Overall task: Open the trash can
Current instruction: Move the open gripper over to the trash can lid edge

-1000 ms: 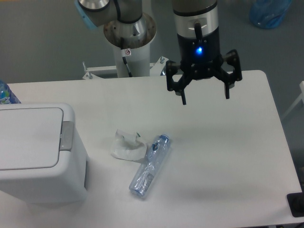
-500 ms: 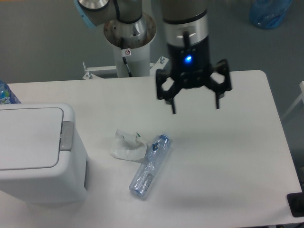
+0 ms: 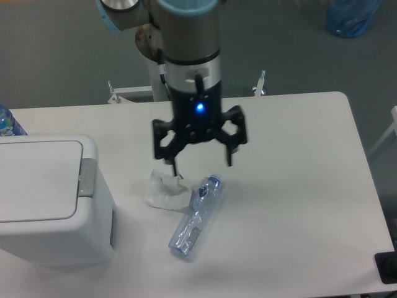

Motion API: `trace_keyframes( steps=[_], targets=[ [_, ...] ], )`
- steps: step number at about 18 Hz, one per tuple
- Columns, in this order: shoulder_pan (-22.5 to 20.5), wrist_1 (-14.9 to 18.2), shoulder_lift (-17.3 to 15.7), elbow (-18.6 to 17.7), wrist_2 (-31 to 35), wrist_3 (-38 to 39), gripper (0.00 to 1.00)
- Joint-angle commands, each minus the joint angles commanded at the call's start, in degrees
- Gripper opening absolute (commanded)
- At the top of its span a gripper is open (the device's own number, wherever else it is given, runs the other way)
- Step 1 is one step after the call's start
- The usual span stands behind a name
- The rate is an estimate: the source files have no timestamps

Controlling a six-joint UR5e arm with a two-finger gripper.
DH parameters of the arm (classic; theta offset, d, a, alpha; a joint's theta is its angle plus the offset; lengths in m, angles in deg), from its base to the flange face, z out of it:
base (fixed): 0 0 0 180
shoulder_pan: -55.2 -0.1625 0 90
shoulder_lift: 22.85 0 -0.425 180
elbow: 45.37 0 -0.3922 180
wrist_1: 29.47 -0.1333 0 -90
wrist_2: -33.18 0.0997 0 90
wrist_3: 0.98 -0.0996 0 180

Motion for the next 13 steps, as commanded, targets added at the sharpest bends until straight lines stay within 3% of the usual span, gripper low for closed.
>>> trace_keyframes(
  steps=[13],
  targets=[
    [6.3, 0.0, 0.2, -2.2, -0.7, 0.3, 1.0]
  ],
)
